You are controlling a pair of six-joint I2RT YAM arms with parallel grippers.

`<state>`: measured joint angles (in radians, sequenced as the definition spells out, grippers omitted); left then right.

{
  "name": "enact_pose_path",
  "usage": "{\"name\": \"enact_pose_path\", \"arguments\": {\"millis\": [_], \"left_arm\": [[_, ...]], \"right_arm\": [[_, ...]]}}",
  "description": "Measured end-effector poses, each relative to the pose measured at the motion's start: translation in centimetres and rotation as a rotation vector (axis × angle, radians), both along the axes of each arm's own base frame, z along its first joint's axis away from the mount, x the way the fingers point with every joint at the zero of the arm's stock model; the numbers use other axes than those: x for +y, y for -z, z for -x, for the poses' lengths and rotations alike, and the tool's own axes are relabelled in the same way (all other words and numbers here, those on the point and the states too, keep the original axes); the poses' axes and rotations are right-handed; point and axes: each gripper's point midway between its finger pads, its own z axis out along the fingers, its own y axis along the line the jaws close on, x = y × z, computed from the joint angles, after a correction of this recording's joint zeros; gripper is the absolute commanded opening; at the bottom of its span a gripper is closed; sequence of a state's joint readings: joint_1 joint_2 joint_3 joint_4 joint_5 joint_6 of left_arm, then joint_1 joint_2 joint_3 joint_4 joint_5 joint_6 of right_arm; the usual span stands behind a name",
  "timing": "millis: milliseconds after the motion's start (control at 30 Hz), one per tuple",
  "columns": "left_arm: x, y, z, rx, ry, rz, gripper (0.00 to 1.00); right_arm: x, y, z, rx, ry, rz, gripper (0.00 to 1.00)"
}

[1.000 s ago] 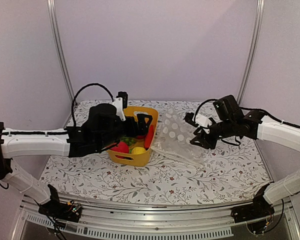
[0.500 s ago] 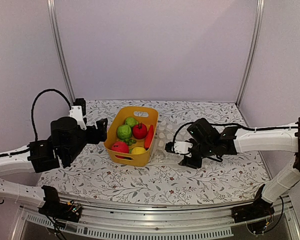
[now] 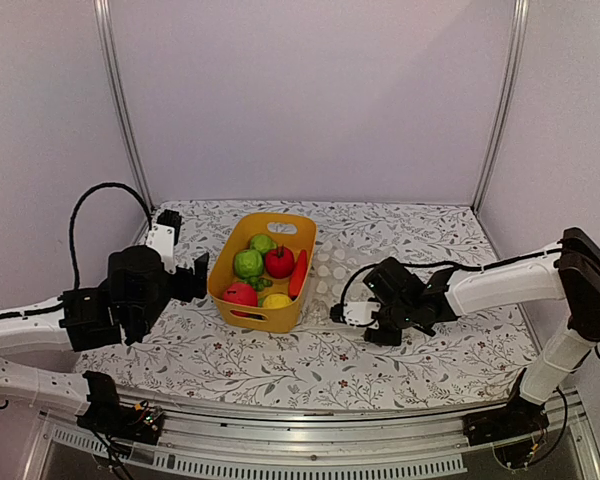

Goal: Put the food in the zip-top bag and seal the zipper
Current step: Pick up the zipper food storage bag from the center of the board, then adjust the zipper food storage bag.

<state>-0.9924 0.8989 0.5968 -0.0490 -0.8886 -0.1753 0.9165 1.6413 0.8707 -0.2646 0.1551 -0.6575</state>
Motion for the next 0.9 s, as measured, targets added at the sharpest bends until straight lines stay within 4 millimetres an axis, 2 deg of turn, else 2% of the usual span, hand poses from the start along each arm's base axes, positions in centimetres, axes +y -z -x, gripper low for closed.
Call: {"name": "enact_pose_path", "arguments": {"millis": [200,367,400,533,600,667,733,800,900], "left_arm": [[0.1,-0.3,0.1,-0.007,0.001,0.008,0.93],[0.1,-0.3,0.1,-0.007,0.008,0.013,0.93],[0.0,-0.2,0.1,-0.007,0.009,0.013,0.92],[-0.1,-0.2,0.1,-0.004,0.012,0.024,0.9],[-0.3,-0.1,0.1,0.001,0.016,0.044,0.88],[-0.9,0.3,-0.1,0.018,0.027,0.066,0.87],[-2.0,0.7,-0.4,0.043,0.044,0.09,0.86],[-3.4,0.7,-0.8,0.063,0.066,0.13,0.85],[-6.5,-0.1,-1.6,0.078,0.108,0.224,0.85]], "right_arm": [[-0.2,0.6,-0.9,-0.037,0.023,0.026,0.36],[-0.2,0.7,-1.8,-0.074,0.044,0.035,0.09],[-0.3,0.7,-1.9,-0.081,0.044,0.039,0.01],[-0.7,0.4,-2.9,-0.101,0.085,0.036,0.0],[-1.2,-0.4,-4.4,-0.111,0.131,0.015,0.0],[-1.9,-1.8,-6.0,-0.122,0.178,-0.02,0.0],[-3.0,-4.2,-7.9,-0.131,0.24,-0.079,0.0],[-4.0,-7.5,-9.6,-0.151,0.298,-0.16,0.0],[-4.8,-13.9,-11.3,-0.213,0.359,-0.311,0.0]]}}
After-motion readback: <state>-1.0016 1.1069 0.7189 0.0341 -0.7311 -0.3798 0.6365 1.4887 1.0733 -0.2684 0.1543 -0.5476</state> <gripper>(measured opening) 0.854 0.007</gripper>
